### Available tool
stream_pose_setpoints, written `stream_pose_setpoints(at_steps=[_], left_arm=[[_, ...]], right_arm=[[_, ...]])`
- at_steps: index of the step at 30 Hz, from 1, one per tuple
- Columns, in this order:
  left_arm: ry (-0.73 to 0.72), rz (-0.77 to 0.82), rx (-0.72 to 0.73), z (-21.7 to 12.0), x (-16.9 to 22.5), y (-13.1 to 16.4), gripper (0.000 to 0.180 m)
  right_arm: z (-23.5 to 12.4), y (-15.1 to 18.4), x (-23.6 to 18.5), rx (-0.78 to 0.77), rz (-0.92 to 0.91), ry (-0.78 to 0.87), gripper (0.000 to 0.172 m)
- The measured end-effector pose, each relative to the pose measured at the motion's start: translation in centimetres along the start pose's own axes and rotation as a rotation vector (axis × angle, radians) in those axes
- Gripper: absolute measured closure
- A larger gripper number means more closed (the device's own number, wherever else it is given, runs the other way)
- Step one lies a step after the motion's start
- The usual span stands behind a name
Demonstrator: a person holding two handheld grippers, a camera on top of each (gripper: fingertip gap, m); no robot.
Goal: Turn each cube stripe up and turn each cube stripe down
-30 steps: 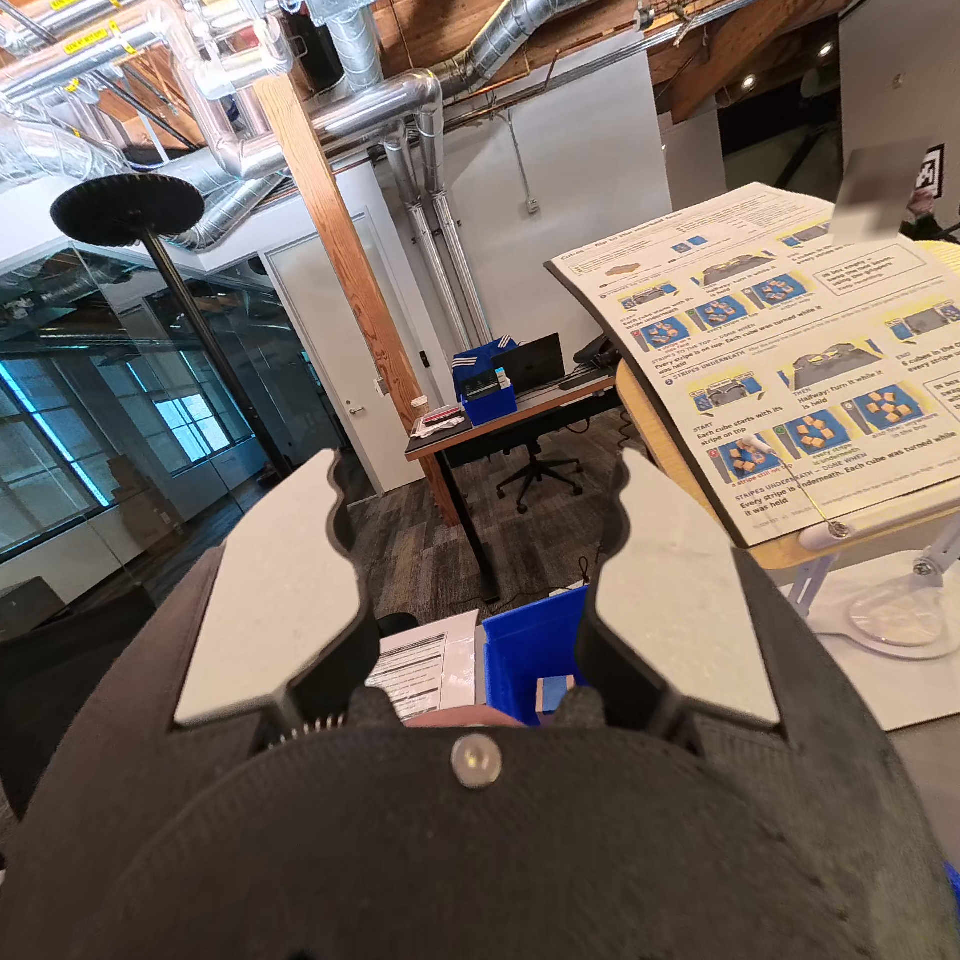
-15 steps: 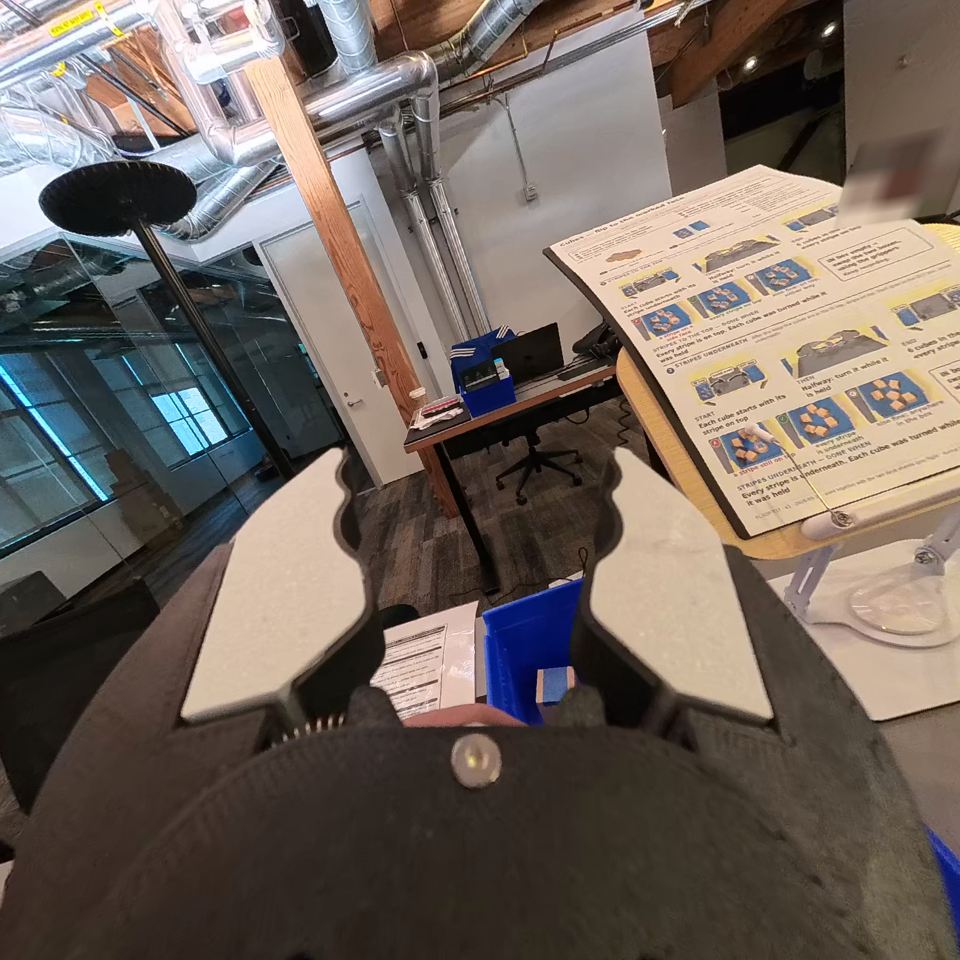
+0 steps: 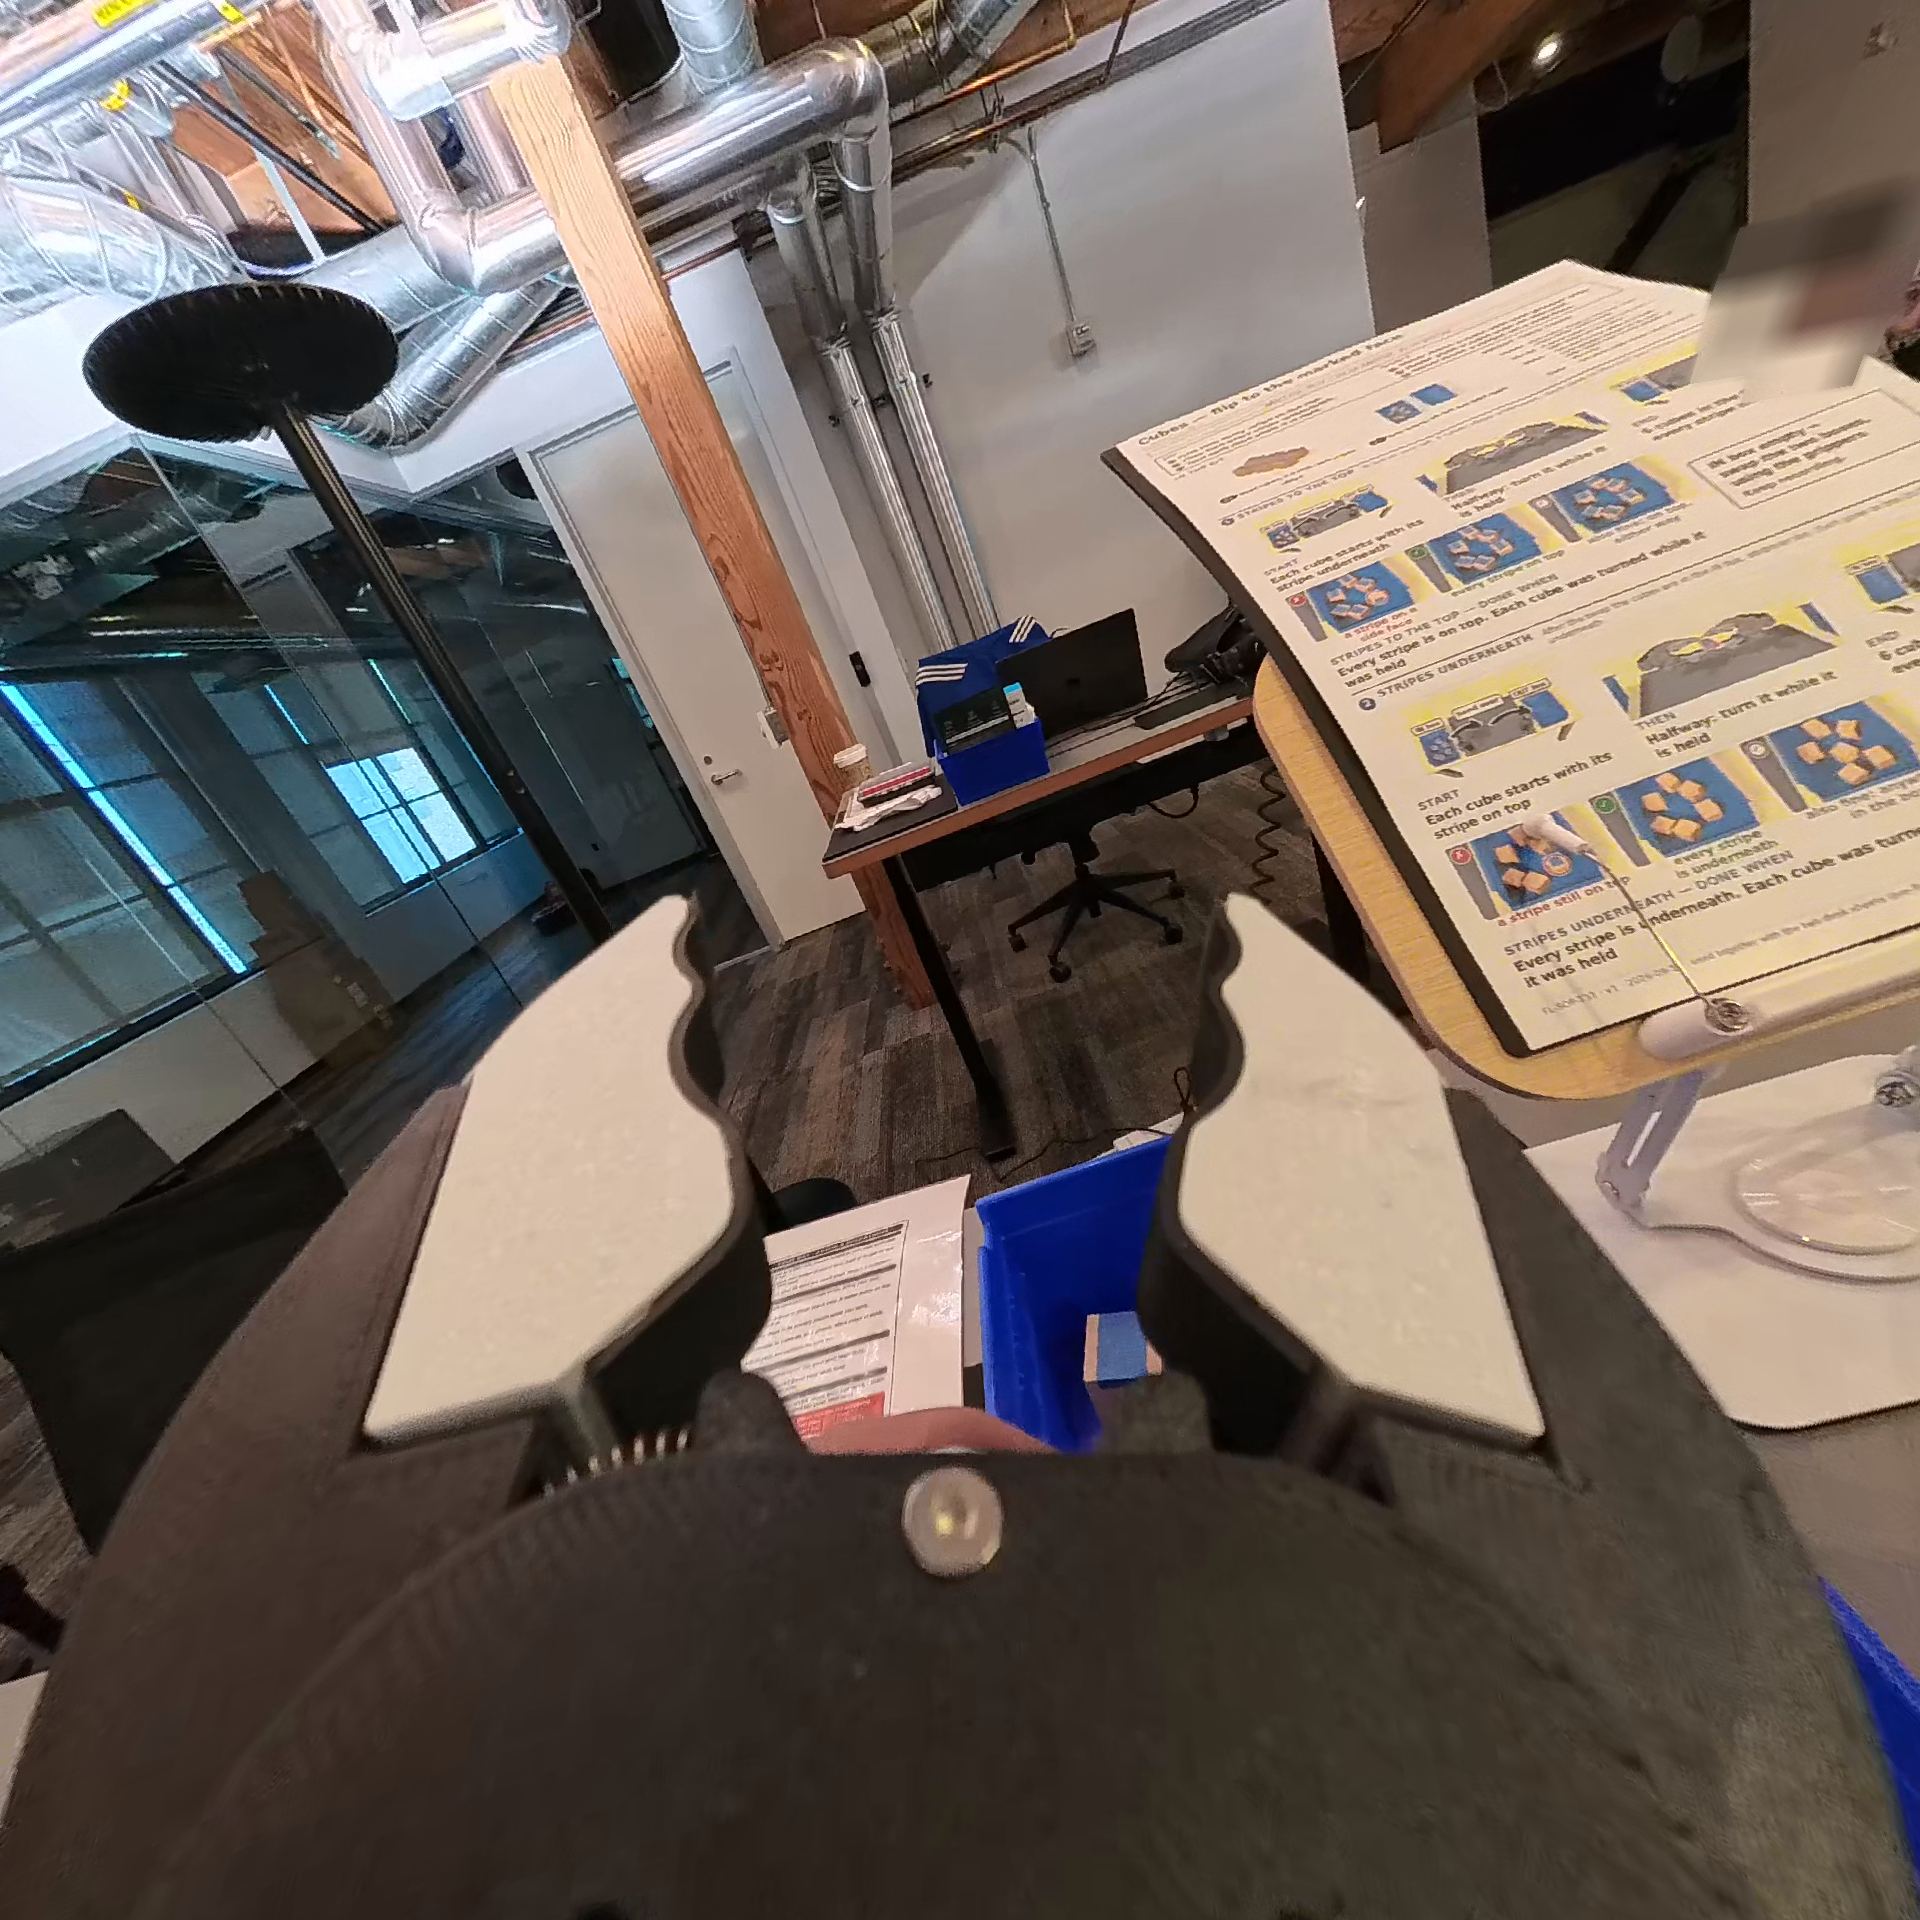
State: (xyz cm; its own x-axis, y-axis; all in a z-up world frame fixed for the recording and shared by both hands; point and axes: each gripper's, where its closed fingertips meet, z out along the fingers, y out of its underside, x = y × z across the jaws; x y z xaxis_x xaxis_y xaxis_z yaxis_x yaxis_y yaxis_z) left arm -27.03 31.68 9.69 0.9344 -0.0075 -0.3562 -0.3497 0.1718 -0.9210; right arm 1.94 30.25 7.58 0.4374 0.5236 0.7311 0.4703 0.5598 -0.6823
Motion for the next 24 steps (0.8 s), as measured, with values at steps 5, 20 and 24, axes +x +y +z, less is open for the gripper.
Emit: stream_pose_setpoints(at_steps=[5, 20, 24], left_arm=[[-0.017, 0.004, -0.018, 0.2, -0.2, 0.4, 0.093], [-0.019, 0.006, -0.042, 0.7, -0.1, 1.2, 0.093], [-0.017, 0.007, -0.043, 0.7, 0.0, 1.3, 0.093]], right_arm=[[0.1, 0.0, -0.2, -0.004, -0.005, -0.004, 0.148], [0.3, 0.1, -0.7, -0.010, -0.019, -0.020, 0.148], [0.3, 0.0, -0.7, -0.008, -0.020, -0.020, 0.148]])
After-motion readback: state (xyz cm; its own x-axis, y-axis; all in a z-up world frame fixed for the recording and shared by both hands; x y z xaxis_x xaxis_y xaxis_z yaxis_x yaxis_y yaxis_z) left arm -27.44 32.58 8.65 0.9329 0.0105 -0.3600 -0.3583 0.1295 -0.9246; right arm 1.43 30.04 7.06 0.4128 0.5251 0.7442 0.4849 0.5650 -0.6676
